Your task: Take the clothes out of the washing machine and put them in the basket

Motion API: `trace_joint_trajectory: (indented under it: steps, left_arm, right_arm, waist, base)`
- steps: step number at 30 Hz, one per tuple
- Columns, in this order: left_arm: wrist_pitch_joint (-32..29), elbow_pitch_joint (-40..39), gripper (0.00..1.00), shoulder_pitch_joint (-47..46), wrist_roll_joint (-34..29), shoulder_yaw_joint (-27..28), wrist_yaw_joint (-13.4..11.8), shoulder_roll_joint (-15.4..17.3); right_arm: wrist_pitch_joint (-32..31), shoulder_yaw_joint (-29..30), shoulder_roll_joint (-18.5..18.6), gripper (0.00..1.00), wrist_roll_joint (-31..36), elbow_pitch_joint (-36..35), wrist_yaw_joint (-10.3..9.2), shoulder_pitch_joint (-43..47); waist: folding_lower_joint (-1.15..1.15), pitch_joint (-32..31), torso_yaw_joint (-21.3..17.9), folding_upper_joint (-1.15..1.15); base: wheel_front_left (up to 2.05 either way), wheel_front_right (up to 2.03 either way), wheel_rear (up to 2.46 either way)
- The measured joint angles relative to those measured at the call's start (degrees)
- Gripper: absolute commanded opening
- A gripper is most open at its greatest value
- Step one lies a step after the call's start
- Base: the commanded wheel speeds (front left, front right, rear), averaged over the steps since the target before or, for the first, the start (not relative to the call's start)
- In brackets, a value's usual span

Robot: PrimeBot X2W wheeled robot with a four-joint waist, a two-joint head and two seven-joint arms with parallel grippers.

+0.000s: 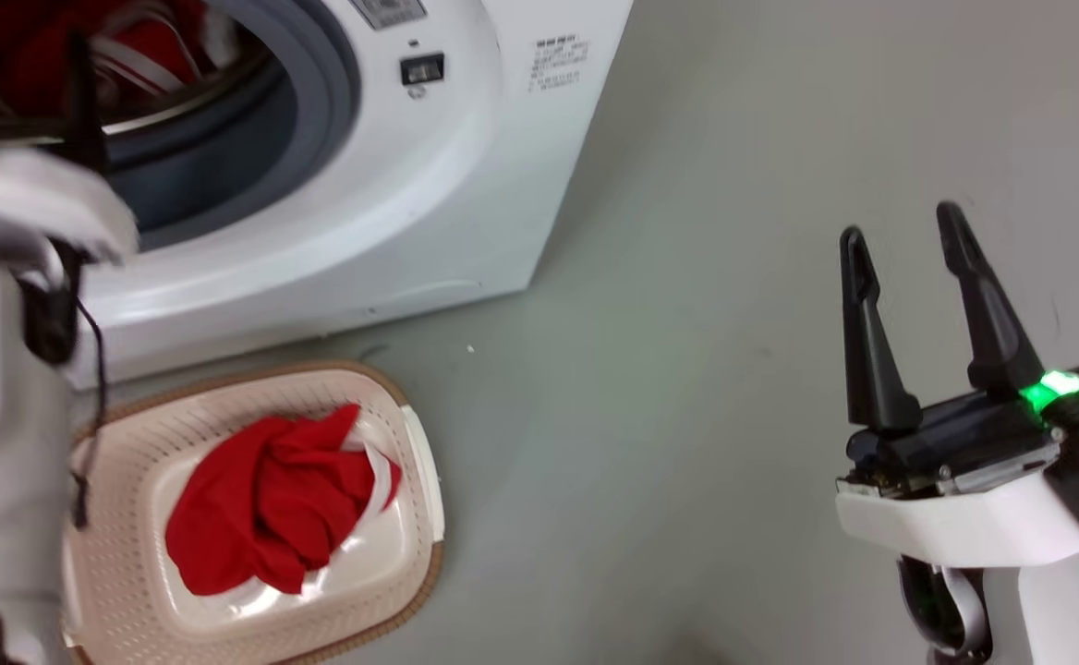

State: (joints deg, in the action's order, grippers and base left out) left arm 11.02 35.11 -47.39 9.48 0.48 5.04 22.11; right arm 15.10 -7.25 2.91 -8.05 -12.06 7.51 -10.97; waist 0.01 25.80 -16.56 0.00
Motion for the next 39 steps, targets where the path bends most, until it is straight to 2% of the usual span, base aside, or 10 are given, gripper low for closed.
trace_joint_trajectory:
  steps: [6,15,23,30,35,39]
  left_arm:
    - [-7.1,5.1,1.0,-13.2,-1.1,-2.3,1.1,4.3]
    - [-22.6,11.7,1.0,-29.4,-0.1,-6.4,2.2,8.1]
    - [-36.5,15.5,1.0,-41.3,1.5,-14.4,2.4,11.2]
    - [-50.6,17.8,1.0,-50.0,5.2,-20.7,2.4,13.6]
    - [-58.3,18.5,1.0,-54.8,6.2,-24.2,2.4,15.0]
    - [-62.1,19.2,1.0,-56.7,6.9,-26.1,2.4,15.1]
  right_arm:
    - [0.0,-0.6,0.0,1.0,-2.1,-1.6,0.0,-3.1]
    - [0.0,0.0,0.0,1.0,-5.1,-4.2,0.0,-6.0]
    - [0.0,0.2,0.0,1.0,-7.5,-6.8,0.0,-7.9]
    - [0.0,0.5,0.0,1.0,-9.7,-8.9,0.0,-8.5]
    - [0.0,0.5,0.0,1.0,-10.7,-10.0,0.0,-8.7]
    - [0.0,0.9,0.0,1.0,-10.8,-10.6,0.0,-8.7]
  waist:
    - [0.0,5.8,-1.6,0.0]
    - [0.01,14.3,-3.7,0.0]
    - [0.01,20.5,-5.6,0.0]
    - [0.0,24.8,-7.6,0.0]
    - [0.0,27.0,-9.0,0.0]
    - [0.0,28.2,-9.4,0.0]
  base:
    - [0.0,0.0,0.0]
    - [0.0,0.0,0.0]
    - [0.0,0.0,0.0]
    - [0.0,0.0,0.0]
    - [0.0,0.0,0.0]
    - [0.0,0.0,0.0]
